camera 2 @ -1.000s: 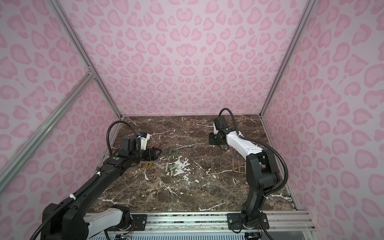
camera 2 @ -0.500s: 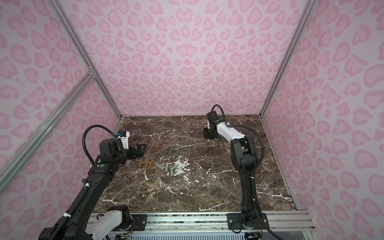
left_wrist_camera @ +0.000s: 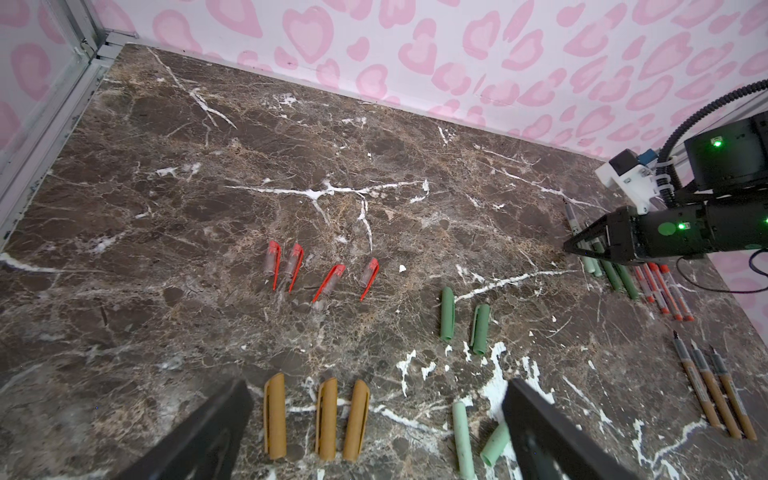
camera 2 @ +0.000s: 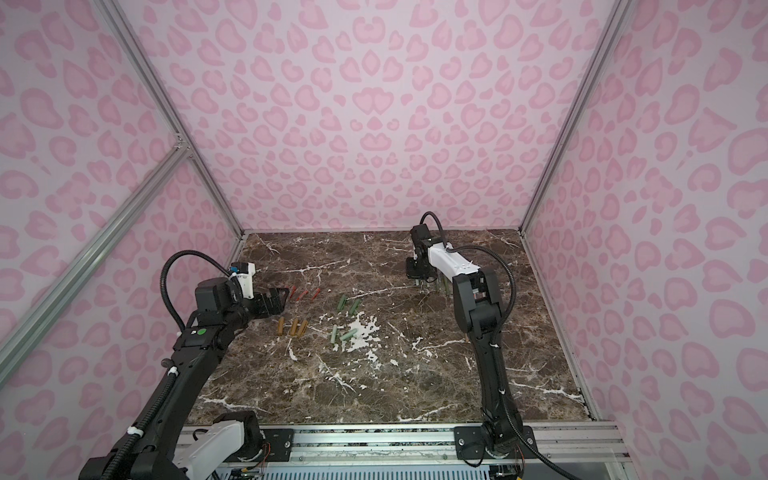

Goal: Open the pen caps

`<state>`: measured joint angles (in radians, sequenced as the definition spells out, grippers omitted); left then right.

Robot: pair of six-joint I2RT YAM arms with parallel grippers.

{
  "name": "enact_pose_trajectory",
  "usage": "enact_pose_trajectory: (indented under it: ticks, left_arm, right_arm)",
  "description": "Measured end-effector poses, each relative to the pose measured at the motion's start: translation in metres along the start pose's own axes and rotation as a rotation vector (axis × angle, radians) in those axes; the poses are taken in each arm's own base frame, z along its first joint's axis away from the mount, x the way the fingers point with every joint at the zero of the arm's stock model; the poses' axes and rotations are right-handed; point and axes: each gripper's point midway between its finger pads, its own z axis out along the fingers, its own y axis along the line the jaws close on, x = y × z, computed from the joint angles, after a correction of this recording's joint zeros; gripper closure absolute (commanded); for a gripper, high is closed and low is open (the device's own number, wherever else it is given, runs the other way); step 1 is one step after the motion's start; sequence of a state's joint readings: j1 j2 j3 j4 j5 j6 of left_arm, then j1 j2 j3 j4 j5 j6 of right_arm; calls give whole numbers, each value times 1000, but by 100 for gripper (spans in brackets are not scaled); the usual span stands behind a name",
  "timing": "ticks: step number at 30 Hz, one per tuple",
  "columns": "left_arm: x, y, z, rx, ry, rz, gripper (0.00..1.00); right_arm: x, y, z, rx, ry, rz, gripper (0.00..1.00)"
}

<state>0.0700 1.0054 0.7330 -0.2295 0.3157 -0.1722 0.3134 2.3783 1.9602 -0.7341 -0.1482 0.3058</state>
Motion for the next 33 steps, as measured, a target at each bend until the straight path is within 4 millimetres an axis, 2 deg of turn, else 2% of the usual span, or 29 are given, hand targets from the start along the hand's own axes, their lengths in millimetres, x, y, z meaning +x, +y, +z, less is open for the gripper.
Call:
enact_pose_trajectory:
  ticks: [4,13,16,19,22,27,30,33]
  left_arm:
    - [0,1,1,-2,4,-2,2]
    - [-1,2,2,-4,4,-6,2]
    - [-1,3,2,-6,4,0,2]
    - [-2,5,1,-13,2,5,2]
    - [-3,9,1,-35,-1,17,2]
    - [-19,10,-1,-66,-37,42,2]
    - [-23,12,1,-77,-59,73,2]
    - [-18,15,10,-78,-68,101,2]
  right_arm:
    - [-1,0,1,3,-4,6,77]
    - [-2,1,-1,9,-11,3,74]
    - [-1,0,-5,14,-7,4,72]
    - [2,0,-17,16,1,11,70]
    - [-8,5,-45,3,-39,9,67]
    - [-21,8,-118,-34,-165,5,60]
    - [-14,0,-153,-40,-235,1,55]
    - [2,-16,-182,-33,-298,18,38]
